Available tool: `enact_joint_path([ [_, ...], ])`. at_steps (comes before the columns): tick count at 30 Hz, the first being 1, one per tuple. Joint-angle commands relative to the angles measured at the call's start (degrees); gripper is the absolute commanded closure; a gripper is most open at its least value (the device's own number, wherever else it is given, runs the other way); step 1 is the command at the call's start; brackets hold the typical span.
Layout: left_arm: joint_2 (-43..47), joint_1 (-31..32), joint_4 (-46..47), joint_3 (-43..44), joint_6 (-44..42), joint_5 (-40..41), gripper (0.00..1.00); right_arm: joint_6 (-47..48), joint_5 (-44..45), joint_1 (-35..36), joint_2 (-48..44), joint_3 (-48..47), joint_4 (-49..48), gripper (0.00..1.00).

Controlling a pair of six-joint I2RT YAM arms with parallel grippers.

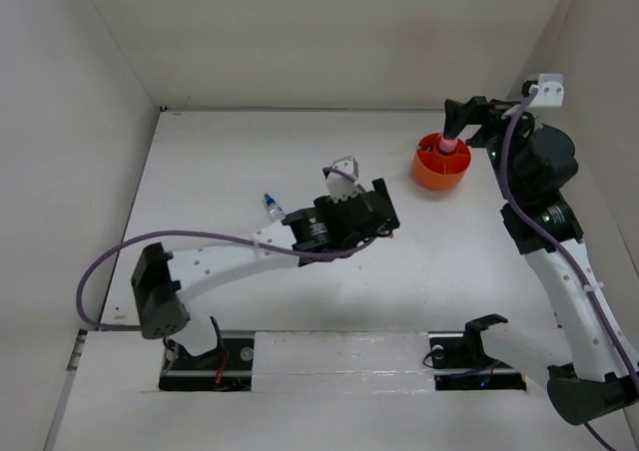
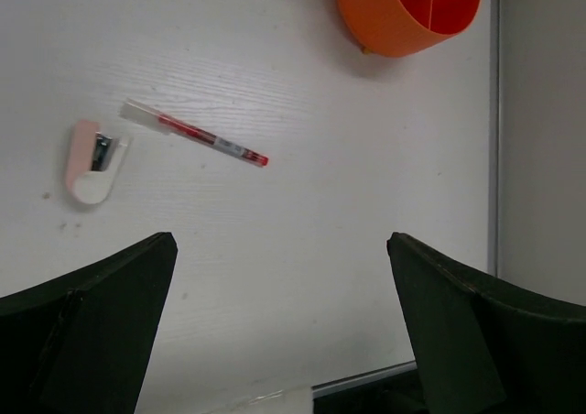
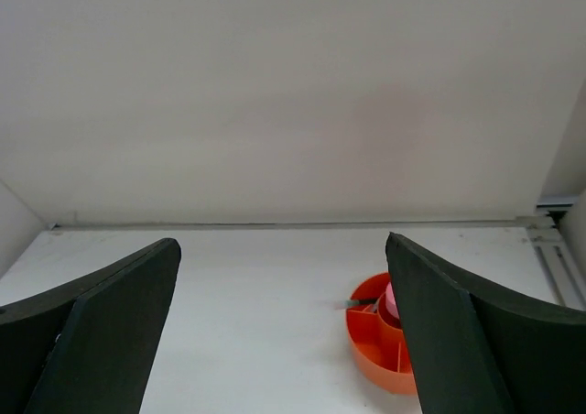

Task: Sort the stationery into containers
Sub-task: Pick up the pen from the center of the board.

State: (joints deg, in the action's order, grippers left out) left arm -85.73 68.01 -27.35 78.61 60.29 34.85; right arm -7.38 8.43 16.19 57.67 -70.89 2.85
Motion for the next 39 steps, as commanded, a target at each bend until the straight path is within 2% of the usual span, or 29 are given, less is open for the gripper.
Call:
enact_joint_path([
  [1, -7.0, -0.8, -3.4, 7.9, 13.0, 2.3, 0.0, -0.5, 6.0, 0.3, -3.7, -3.7, 8.6, 0.0],
  [3, -12.8, -2.2, -5.0, 12.0, 20.1, 0.8, 0.0, -0.5, 6.0, 0.3, -4.8, -4.3, 9.8, 0.0],
  [6, -18.9, -2.8, -6.0, 18.7, 25.0, -0.1, 0.0, 0.0, 4.6, -0.8, -5.4, -5.0, 11.5, 0.0],
  [9, -28.7, -2.8, -15.0, 27.9, 29.3, 2.3, 0.0, 0.5, 2.4, -1.4, -4.8, -6.3, 13.8, 0.0],
  [10, -33.7, -3.3, -20.8, 34.2, 33.2, 2.3, 0.0, 0.5, 1.3, -1.9, -4.8, -6.3, 13.8, 0.0],
  [11, -35.8, -3.3, -22.5, 36.9, 33.8, 2.3, 0.0, 0.5, 0.7, -1.9, -4.8, -6.3, 13.8, 0.0],
  [13, -39.1, -4.6, -25.4, 40.9, 36.6, -1.8, 0.0, 0.5, -0.9, -2.5, -4.8, -6.3, 13.8, 0.0],
  [16, -40.7, -6.0, -24.0, 39.0, 40.9, -6.5, 0.05, -0.1, -2.7, -2.5, -5.4, -5.0, 12.5, 0.0],
  [19, -42.0, -6.0, -22.4, 36.7, 45.0, -7.1, 0.07, -0.6, -5.7, -2.5, -5.4, -4.3, 12.5, 0.0],
  [24, -45.3, -6.6, -25.4, 40.2, 48.3, -7.1, 0.1, -0.6, -8.9, -2.5, -4.8, -3.3, 11.1, 0.0],
  [34, -49.4, -8.4, -27.7, 38.6, 51.1, -8.8, 0.18, -1.7, -11.9, -3.0, -5.3, -0.1, 8.1, 0.0],
  [35, -49.4, -8.4, -28.2, 38.6, 51.2, -8.8, 0.23, -1.7, -12.5, -3.0, -5.3, 0.5, 8.1, 0.0],
  [38, -50.6, -9.0, -28.9, 38.6, 52.5, -8.3, 0.25, -1.7, -13.0, -3.0, -5.3, 1.1, 7.1, 0.0],
  [39, -50.6, -9.0, -28.9, 38.6, 52.5, -8.3, 0.29, -1.7, -13.0, -3.0, -5.3, 1.1, 7.1, 0.0],
])
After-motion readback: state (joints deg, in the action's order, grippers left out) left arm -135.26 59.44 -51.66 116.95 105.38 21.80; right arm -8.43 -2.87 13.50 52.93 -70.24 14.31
